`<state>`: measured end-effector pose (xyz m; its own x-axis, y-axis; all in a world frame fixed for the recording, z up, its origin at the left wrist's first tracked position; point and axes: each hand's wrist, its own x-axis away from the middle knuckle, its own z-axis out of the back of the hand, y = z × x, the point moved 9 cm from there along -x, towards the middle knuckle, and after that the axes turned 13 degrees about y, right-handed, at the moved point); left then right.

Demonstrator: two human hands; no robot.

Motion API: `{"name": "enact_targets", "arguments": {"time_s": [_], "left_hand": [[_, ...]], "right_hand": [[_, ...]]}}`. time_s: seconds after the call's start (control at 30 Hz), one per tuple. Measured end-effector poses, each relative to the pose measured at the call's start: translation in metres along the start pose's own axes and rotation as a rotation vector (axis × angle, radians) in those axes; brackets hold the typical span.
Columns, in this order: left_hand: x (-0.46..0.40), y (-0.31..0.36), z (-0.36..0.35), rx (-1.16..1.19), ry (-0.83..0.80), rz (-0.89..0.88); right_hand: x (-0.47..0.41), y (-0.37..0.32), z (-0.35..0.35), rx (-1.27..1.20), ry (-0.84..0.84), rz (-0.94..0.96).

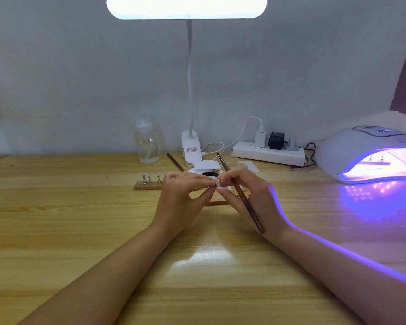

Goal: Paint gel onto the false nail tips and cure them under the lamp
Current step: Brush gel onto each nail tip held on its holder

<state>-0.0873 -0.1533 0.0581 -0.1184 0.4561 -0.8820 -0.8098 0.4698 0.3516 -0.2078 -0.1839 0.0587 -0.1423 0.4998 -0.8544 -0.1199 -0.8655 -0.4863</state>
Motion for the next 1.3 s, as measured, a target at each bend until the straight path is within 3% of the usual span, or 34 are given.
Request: {"name": "enact_targets", "arguments": {"time_s": [0.1,0.3,0.43,0.77,0.93,1.07,1.3], "left_hand": [[-0.001,-0.005,0.002,0.02,0.021,0.07],[-0.002,-0.015,0.006,0.108,0.034,0.231],[-0.001,-0.017,0.006,0.156,0.027,0.285],[-0.002,-0.02,0.006,0.172,0.034,0.299],[-0.001,-0.02,0.006,0.203,0.035,0.327],[0.0,-0.022,0.006,0.199,0.029,0.342],[0.0,-0.023,0.003,0.193,0.001,0.36]], "right_hand": [[-0.005,0.002,0.007,-0.007,0.042,-0.066],[-0.027,0.042,0.048,-0.131,0.327,-0.472],[-0.04,0.068,0.058,-0.046,0.276,-0.586],[-0.08,0.069,0.017,0.436,-0.103,-0.39],[-0.071,0.083,-0.003,0.558,-0.261,-0.414],[-0.071,0.086,0.006,0.54,-0.208,-0.447],[-0.078,0.093,0.048,0.379,0.079,-0.563]]}}
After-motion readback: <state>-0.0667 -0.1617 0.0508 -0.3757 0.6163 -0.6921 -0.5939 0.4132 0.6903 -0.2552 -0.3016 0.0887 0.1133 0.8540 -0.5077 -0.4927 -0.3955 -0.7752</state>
